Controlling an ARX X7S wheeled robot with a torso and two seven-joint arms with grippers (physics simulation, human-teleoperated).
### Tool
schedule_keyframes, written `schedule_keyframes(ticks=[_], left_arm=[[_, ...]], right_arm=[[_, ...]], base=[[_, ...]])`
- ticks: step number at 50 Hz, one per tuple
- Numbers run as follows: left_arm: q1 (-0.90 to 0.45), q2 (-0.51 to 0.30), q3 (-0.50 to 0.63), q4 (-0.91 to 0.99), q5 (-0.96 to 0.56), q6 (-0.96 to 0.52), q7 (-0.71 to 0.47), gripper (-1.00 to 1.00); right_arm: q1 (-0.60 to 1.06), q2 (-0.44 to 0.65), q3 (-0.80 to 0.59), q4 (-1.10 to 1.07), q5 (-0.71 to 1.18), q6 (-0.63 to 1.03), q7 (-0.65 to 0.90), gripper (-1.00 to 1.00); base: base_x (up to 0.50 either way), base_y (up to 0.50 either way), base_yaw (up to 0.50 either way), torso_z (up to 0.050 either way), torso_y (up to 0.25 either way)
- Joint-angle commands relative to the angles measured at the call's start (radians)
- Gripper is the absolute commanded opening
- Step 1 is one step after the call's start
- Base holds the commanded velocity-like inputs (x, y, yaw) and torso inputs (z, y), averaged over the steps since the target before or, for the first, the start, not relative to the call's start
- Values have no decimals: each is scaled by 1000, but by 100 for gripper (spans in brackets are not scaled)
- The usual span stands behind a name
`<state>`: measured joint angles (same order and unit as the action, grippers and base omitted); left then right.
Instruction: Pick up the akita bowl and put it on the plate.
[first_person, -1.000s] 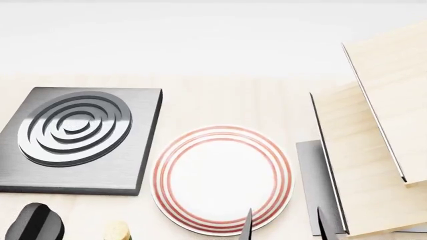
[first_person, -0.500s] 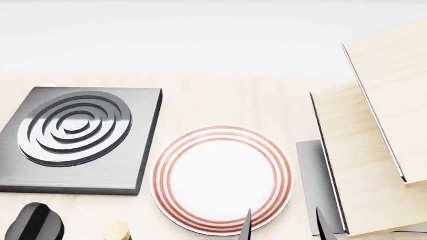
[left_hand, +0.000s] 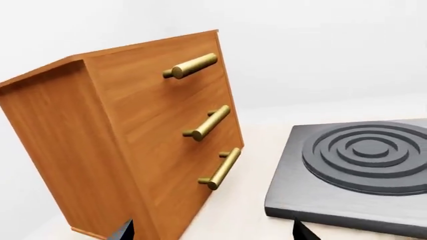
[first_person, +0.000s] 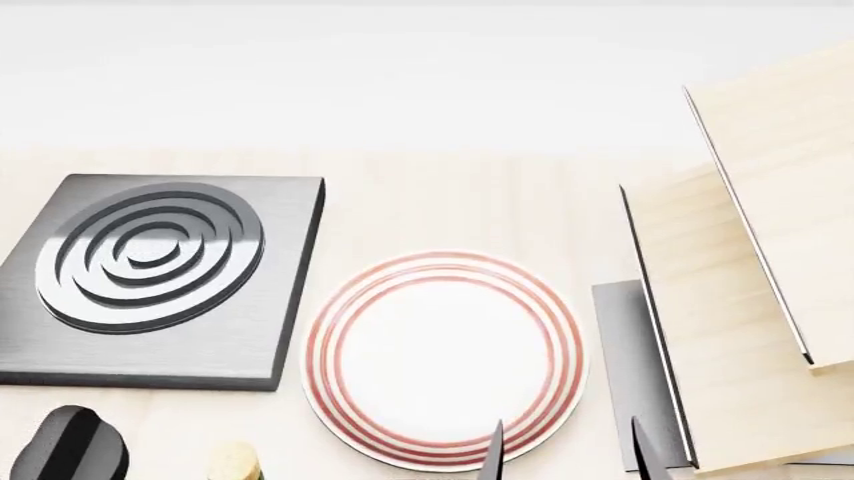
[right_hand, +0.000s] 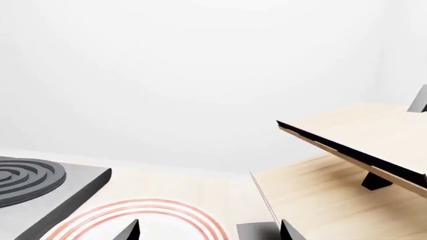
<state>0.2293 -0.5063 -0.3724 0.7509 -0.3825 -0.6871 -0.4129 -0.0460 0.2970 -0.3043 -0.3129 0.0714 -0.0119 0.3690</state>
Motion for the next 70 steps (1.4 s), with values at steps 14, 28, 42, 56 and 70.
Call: schedule_keyframes(ticks=[14,28,42,56,70], left_arm=[[-2,-5,3,-56,-48,-43,28,100],[-12,-7,-4,-70,-88,-91,35,100],[-12,-1,-12,-71,-108,-122,25,100],[12,-4,-32,-64,-130,-144,30,100],[21,-8,-47,-86,-153,-165,41,100]], right_arm=[[4,5,-7,9,5,-4,9,100],[8,6,-10,17,10,-5,12,100],[10,9,-14,21,13,-4,17,100],[17,9,-19,30,15,-7,21,100],[18,12,-24,29,17,-4,25,100]], base=[[0,0,0,0,0],[0,0,0,0,0],[0,0,0,0,0],[0,0,0,0,0],[0,0,0,0,0]])
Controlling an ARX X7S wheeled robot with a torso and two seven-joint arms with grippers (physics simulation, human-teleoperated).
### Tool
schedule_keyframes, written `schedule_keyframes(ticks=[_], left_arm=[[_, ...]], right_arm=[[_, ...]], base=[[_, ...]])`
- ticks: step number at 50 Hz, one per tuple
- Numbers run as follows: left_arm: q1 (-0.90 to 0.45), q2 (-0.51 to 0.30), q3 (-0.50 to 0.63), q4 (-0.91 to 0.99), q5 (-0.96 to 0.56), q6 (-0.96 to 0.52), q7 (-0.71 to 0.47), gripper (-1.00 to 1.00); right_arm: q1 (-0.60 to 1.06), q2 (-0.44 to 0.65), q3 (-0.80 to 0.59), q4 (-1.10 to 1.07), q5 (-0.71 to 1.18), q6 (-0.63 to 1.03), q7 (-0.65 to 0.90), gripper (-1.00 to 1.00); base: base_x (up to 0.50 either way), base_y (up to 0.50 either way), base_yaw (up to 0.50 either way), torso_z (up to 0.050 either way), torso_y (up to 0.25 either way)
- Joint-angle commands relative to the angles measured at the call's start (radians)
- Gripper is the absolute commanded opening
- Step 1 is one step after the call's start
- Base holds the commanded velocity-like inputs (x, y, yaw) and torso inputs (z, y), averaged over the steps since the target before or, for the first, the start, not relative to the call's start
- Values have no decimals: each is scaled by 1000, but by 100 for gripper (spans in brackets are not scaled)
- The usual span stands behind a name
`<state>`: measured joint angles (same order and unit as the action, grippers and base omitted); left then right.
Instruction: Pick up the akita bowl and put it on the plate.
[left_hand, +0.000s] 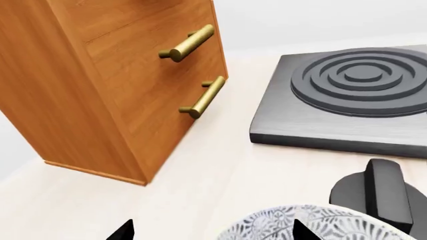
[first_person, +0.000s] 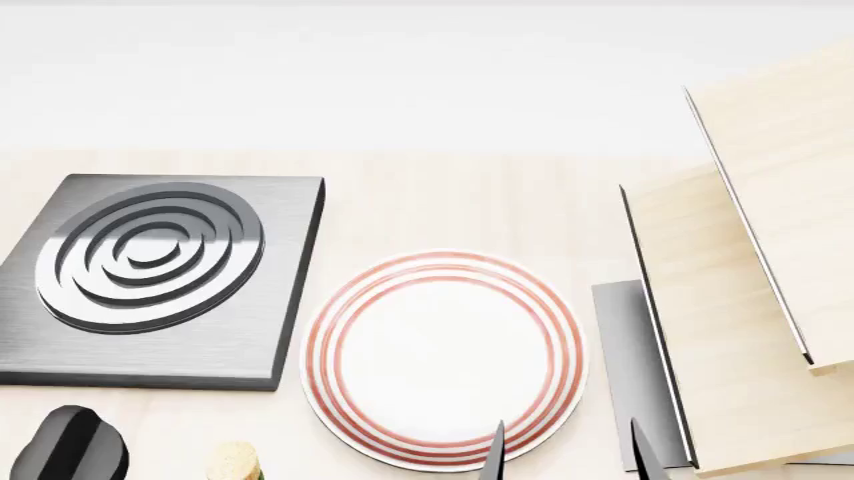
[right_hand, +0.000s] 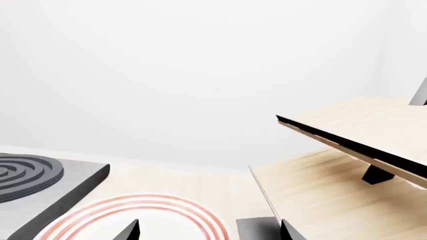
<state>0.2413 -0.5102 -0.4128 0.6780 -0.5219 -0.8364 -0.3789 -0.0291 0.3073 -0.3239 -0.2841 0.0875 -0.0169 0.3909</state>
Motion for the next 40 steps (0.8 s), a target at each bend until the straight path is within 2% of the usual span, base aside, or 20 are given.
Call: schedule_keyframes(ticks=[1,40], left_arm=[[6,-5,-5,-20,-18,-20,11,100],[14,-28,46,-72,-1,-50,6,100]], right_arm=[[3,1,-5,4,0,0,4,100],[13,5,-22,21,3,-4,12,100]], base=[[0,0,0,0,0],[0,0,0,0,0]])
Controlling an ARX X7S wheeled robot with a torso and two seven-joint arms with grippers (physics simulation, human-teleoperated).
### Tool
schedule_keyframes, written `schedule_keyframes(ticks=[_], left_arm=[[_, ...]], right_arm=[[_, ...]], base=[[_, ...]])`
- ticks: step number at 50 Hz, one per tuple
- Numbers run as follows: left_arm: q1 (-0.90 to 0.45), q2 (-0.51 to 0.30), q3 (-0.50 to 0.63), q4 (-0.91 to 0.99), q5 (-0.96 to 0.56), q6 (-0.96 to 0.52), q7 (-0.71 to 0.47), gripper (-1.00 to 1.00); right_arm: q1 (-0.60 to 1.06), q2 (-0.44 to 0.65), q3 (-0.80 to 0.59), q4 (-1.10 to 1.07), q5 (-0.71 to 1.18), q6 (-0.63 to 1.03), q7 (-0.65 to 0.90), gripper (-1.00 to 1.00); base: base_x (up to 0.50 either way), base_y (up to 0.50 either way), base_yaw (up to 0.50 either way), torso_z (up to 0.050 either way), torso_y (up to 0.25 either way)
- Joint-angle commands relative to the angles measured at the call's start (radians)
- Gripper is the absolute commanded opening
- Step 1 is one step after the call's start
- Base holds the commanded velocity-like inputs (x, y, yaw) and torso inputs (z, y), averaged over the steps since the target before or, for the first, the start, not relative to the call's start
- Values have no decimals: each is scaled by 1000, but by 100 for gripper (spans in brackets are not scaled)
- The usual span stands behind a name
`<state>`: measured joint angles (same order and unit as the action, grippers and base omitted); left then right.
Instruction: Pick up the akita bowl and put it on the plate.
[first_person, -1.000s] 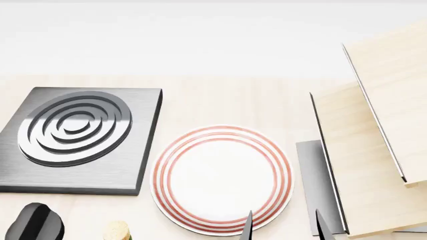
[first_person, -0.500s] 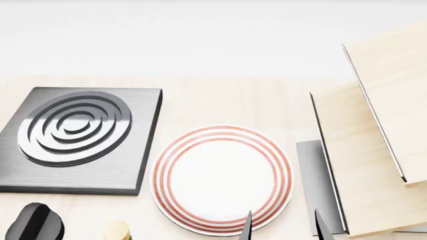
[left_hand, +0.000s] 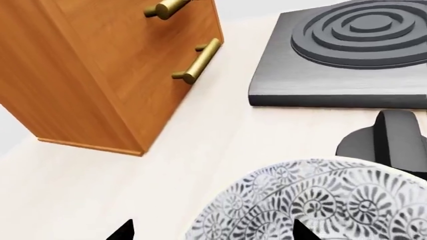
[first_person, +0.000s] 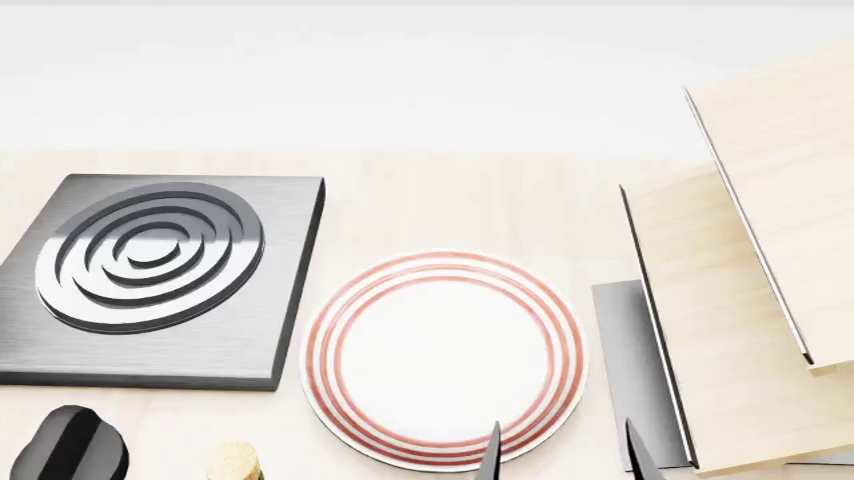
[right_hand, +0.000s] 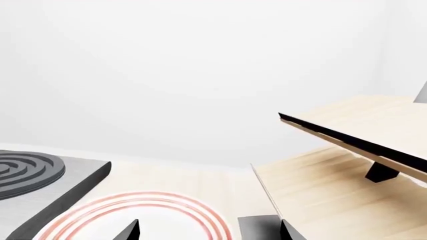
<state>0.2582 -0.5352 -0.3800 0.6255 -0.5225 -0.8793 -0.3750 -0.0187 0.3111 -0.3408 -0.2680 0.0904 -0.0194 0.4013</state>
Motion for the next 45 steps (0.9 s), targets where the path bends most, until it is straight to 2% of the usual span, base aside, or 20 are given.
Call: schedule_keyframes(ticks=[1,45], left_arm=[[-4,-4,16,-21,2,-10,-1,100],[-8,-15,71,-88,17,-14,8,100]], right_arm=[[3,1,-5,4,1,-1,2,100],[9,9,-15,6,7,0,17,100]], base=[[0,0,0,0,0],[0,0,0,0,0]])
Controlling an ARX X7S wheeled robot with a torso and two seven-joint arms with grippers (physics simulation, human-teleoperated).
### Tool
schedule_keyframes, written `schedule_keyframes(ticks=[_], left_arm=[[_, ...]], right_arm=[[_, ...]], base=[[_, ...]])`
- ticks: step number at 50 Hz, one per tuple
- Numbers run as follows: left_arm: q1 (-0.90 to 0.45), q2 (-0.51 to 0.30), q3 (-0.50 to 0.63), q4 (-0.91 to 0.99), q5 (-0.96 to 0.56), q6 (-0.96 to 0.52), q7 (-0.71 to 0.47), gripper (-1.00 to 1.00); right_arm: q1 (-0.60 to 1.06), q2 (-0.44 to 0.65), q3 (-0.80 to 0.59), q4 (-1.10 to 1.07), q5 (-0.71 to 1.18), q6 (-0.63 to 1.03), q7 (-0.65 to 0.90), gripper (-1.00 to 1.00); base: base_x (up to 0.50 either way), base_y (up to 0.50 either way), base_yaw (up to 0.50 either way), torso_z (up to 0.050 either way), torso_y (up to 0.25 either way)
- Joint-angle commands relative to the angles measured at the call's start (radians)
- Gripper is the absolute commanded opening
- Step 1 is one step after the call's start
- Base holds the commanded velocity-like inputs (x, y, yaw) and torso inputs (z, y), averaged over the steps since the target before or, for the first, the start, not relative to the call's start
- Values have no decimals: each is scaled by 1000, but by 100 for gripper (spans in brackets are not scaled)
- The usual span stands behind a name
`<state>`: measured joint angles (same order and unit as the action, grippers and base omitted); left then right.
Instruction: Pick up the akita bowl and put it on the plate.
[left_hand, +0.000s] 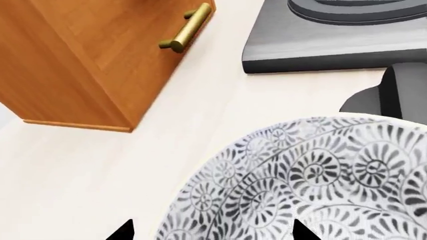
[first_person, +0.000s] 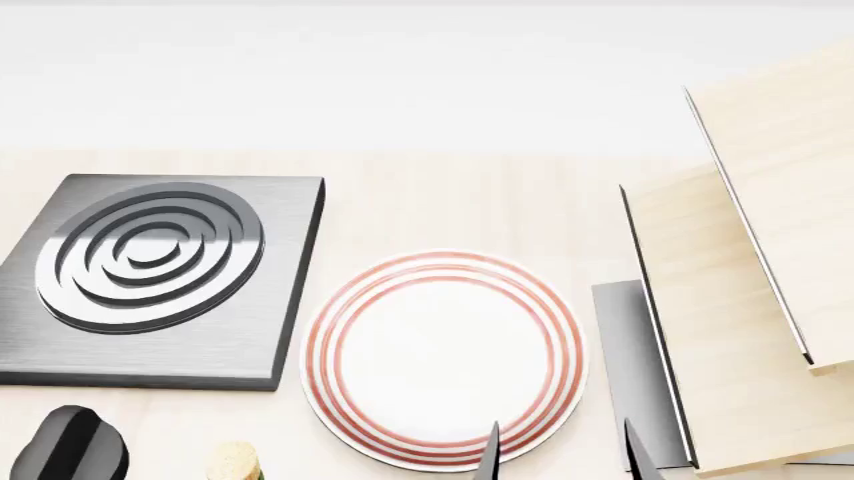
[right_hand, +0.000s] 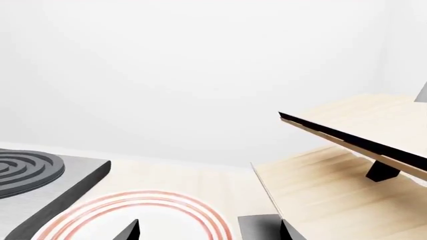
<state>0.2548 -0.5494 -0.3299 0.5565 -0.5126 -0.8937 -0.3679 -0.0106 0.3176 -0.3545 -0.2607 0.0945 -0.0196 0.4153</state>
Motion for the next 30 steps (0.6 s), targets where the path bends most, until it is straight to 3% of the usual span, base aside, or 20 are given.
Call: schedule_keyframes(ticks=[1,30], left_arm=[[-5,-2,25,-23,9,3,2,100],[-20,-6,68,-71,28,13,5,100]], right_arm=[[0,3,-2,-1,3,-1,3,100],[3,8,-11,4,5,-5,10,100]], base=[[0,0,0,0,0],[0,0,0,0,0]])
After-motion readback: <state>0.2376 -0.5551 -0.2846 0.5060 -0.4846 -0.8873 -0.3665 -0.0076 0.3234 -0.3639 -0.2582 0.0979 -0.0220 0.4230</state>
